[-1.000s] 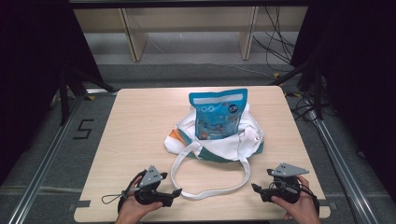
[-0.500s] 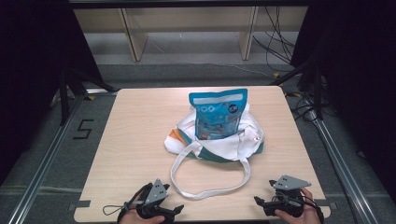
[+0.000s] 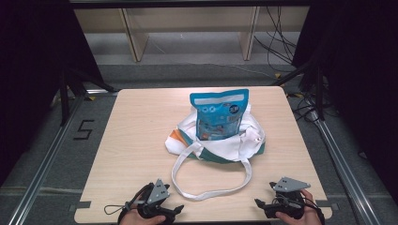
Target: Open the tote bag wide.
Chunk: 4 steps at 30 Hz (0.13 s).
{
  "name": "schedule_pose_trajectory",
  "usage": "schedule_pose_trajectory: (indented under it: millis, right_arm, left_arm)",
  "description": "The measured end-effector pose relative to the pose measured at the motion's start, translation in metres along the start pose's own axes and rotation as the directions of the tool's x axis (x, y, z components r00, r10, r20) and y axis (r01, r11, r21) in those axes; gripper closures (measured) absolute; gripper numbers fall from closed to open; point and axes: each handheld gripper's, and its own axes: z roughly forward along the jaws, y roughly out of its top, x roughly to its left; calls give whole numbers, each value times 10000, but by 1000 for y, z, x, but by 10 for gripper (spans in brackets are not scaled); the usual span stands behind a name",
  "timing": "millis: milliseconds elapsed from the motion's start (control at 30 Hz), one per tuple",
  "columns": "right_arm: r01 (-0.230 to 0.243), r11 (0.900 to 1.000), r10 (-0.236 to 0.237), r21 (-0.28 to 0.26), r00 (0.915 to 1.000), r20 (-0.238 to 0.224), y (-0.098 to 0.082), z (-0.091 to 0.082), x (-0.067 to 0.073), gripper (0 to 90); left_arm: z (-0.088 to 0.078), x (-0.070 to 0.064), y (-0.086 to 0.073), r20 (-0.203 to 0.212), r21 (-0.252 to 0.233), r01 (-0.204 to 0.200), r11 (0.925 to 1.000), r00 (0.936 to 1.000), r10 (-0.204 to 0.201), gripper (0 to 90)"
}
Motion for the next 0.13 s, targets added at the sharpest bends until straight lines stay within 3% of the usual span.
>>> schedule_pose_trajectory:
  millis: [133]
  right_arm:
    - [-7,10000,7,-83,10000,-10,-1,1,-1,174]
  left_arm:
    - [0,2,-1,-93,227,-151,9996,9998,154,154]
